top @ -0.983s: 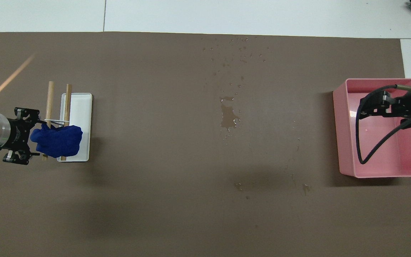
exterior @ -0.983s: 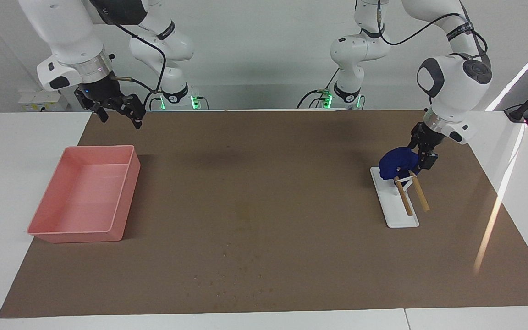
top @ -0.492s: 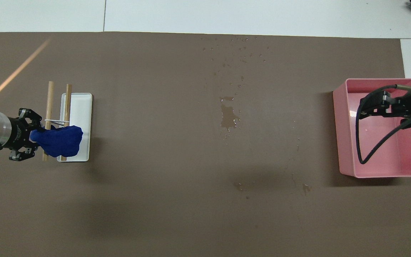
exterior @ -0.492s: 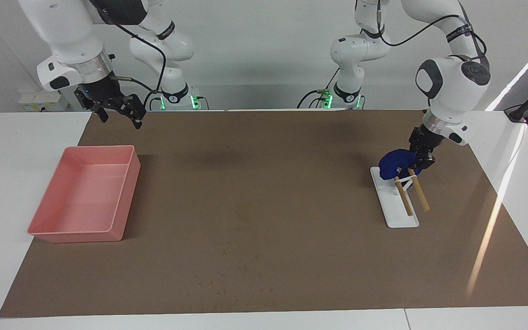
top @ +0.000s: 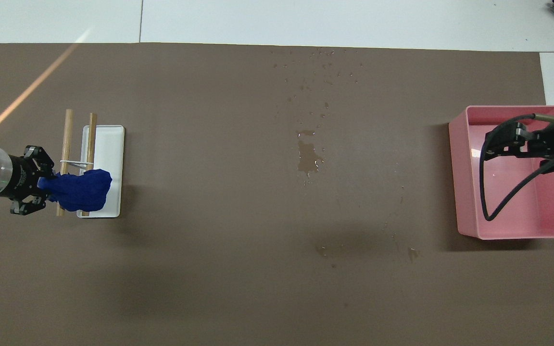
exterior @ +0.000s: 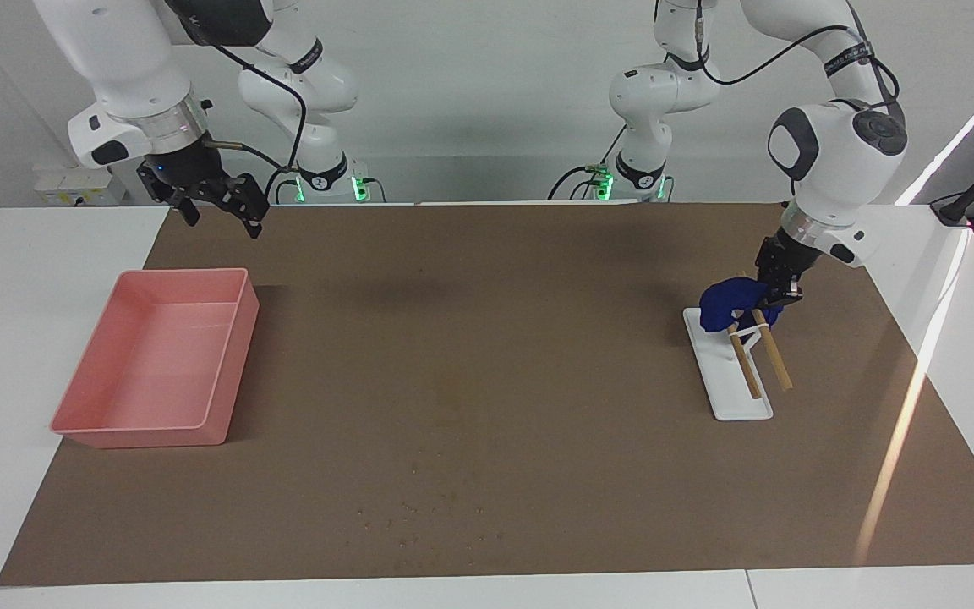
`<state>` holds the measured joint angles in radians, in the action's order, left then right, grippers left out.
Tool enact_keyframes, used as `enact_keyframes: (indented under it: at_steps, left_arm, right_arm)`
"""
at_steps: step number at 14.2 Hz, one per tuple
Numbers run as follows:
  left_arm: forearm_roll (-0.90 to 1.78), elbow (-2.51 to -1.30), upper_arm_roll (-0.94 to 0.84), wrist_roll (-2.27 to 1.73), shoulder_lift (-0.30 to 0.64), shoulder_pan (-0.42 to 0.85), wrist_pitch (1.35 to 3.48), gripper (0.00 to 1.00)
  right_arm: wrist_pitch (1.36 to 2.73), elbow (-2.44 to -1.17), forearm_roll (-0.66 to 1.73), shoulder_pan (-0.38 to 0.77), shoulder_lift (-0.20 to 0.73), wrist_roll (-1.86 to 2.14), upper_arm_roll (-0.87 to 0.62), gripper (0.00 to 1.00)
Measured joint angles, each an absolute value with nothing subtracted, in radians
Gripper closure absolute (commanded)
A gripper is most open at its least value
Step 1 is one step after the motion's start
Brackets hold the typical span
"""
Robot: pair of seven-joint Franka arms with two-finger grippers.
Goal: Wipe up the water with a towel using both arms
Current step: 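Lower the left gripper onto the blue towel in the white tray and grasp it, then lift the towel with the left gripper while the right gripper reaches toward it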
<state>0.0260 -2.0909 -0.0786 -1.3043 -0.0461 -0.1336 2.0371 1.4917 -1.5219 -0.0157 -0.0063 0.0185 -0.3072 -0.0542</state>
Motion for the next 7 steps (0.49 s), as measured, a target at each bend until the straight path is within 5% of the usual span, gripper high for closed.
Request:
enact_keyframes:
  at_steps: [7]
  left_arm:
    - [0.068, -1.962, -0.087, -1.386, -0.021, -0.090, 1.901, 1.00]
  right_arm:
    - [1.495, -1.522, -0.013, -0.006, 0.019, -0.321, -0.054, 0.00]
